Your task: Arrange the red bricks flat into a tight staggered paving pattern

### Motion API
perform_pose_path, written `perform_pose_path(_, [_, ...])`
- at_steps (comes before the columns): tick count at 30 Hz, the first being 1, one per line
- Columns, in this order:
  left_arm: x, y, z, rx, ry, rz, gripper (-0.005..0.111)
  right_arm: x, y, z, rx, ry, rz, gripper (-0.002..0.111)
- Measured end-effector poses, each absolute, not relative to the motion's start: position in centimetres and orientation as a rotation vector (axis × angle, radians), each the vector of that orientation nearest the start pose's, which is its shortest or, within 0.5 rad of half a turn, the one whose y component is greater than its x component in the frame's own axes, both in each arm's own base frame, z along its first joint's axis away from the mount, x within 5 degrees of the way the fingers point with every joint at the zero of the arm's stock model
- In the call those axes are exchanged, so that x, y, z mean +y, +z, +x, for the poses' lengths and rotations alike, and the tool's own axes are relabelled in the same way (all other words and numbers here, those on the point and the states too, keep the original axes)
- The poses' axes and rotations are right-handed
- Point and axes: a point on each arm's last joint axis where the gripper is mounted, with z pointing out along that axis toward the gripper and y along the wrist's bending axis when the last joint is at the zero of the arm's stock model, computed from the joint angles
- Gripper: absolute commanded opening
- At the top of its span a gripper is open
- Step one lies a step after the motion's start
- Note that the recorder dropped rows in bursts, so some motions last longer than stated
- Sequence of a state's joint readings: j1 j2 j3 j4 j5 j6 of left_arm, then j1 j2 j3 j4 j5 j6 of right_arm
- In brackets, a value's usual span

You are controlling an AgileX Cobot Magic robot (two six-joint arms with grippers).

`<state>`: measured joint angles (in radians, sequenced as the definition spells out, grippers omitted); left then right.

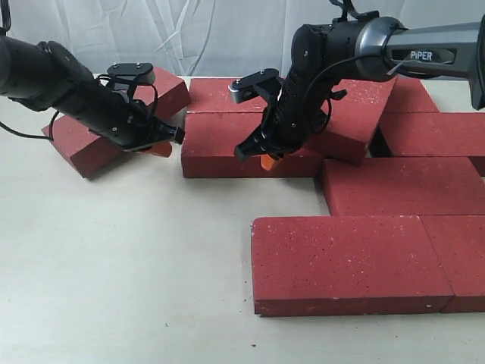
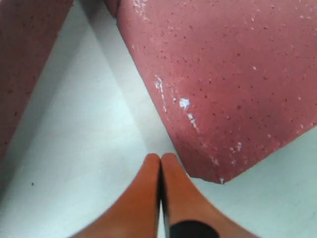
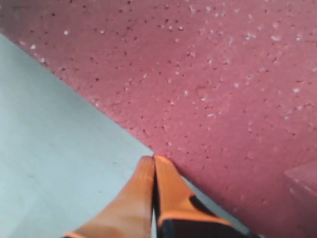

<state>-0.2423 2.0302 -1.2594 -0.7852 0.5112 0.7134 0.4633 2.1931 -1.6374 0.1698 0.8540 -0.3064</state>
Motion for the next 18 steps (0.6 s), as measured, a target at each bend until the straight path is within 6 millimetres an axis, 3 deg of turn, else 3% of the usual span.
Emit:
perform_pose_path(10, [-13.1,13.4,39.3,2.593,-0.544,0.389,0.0,21.1,16.2,39.9,2.724,0.285,-0.912,-0.001])
perform_pose_path(15, [-13.5,12.9,39.3,2.591,-0.53,0.397,0.0,21.4,14.4,40.0,2.756,0.316,-0.904,-0.001])
perform_pose_path(18, [-13.5,12.9,39.3,2.591,-0.528,0.4,0.0,21.4,14.4,40.0,2.755,0.316,-0.906,-0.001])
